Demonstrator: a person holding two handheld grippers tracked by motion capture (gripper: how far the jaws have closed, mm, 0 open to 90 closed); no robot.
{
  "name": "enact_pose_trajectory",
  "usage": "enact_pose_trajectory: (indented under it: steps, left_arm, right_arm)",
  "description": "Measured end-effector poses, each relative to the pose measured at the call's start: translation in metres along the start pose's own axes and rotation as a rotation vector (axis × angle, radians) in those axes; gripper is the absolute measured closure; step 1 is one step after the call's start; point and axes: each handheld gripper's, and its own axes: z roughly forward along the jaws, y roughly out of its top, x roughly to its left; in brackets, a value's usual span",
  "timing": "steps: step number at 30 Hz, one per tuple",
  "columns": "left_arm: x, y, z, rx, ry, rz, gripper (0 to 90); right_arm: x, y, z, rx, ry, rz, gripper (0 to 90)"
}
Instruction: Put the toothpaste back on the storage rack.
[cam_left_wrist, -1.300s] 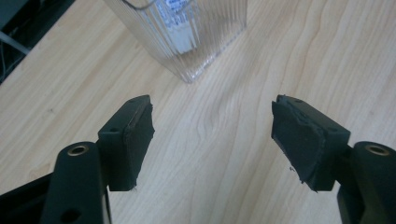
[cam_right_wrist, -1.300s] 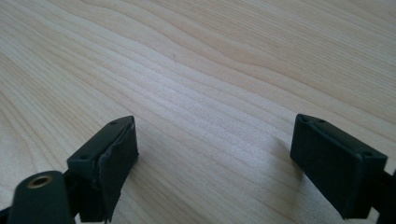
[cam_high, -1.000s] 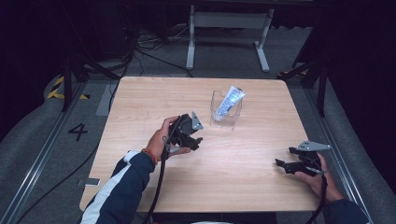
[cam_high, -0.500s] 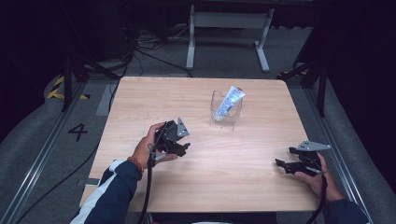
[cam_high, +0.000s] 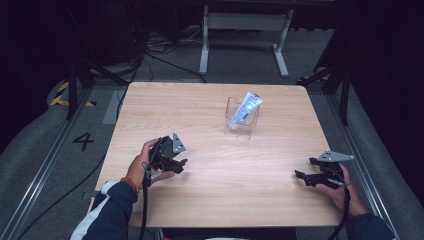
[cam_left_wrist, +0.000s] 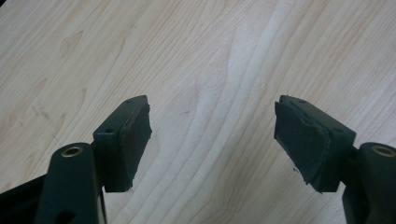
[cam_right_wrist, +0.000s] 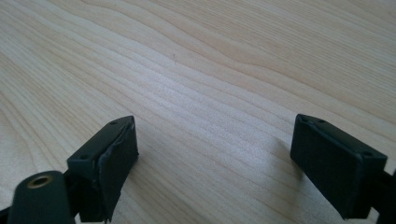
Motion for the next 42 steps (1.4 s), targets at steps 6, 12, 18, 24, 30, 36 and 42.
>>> enact_pose_trajectory:
  steps: [6,12,18,24,30,36,42]
  left_arm:
    - [0.001,-0.021,-0.004,-0.010,0.021,-0.027,27.6]
    - [-0.002,-0.039,-0.005,-0.017,0.030,-0.036,27.6]
    - [0.001,-0.058,-0.004,-0.026,0.021,-0.087,27.2]
    - [0.007,-0.079,-0.008,-0.024,-0.014,-0.161,25.6]
    - [0.014,-0.093,-0.009,-0.024,-0.037,-0.186,24.7]
    - [0.020,-0.105,-0.008,-0.062,-0.082,-0.232,23.0]
    - [0.027,-0.119,-0.002,-0.129,-0.126,-0.294,15.0]
  right_arm:
    - [0.000,0.000,0.000,0.000,-0.001,0.002,14.9]
    - [0.000,0.000,0.000,0.000,-0.002,0.003,14.9]
    - [0.000,0.000,0.000,0.001,-0.002,0.003,14.9]
    - [0.000,0.000,0.000,0.001,-0.003,0.001,14.9]
    - [0.000,0.000,0.000,0.001,-0.005,0.001,14.9]
    - [0.000,0.000,0.000,0.001,-0.004,0.001,14.9]
    - [0.000,-0.001,-0.001,0.002,0.002,-0.005,14.9]
